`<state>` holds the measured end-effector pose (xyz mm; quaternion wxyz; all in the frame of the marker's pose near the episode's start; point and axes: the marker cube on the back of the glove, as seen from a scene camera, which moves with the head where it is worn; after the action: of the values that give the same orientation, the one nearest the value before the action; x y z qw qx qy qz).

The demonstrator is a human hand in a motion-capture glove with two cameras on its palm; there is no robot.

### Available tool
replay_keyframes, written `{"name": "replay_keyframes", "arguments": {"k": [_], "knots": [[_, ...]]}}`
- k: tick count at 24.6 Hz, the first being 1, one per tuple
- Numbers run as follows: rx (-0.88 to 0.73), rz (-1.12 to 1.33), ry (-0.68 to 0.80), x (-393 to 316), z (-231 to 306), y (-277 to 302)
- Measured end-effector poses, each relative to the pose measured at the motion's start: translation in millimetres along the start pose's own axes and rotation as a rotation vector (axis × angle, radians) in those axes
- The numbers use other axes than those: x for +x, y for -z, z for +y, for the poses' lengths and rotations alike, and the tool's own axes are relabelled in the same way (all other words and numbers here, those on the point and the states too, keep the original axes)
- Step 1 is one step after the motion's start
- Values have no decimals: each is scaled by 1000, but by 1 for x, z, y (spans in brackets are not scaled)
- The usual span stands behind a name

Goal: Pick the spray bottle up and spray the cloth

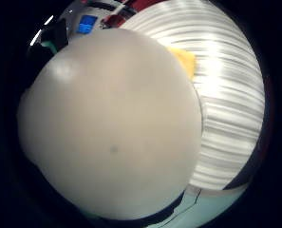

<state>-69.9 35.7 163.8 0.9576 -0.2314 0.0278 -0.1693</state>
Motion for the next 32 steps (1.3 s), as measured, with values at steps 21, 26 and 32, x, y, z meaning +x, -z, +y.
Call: {"name": "replay_keyframes", "arguments": {"k": [21, 26, 32], "knots": [[-58, -106, 37, -40, 13, -105], [-104, -151, 89, -51, 11, -138], [-85, -157, 92, -43, 10, -143]]}}
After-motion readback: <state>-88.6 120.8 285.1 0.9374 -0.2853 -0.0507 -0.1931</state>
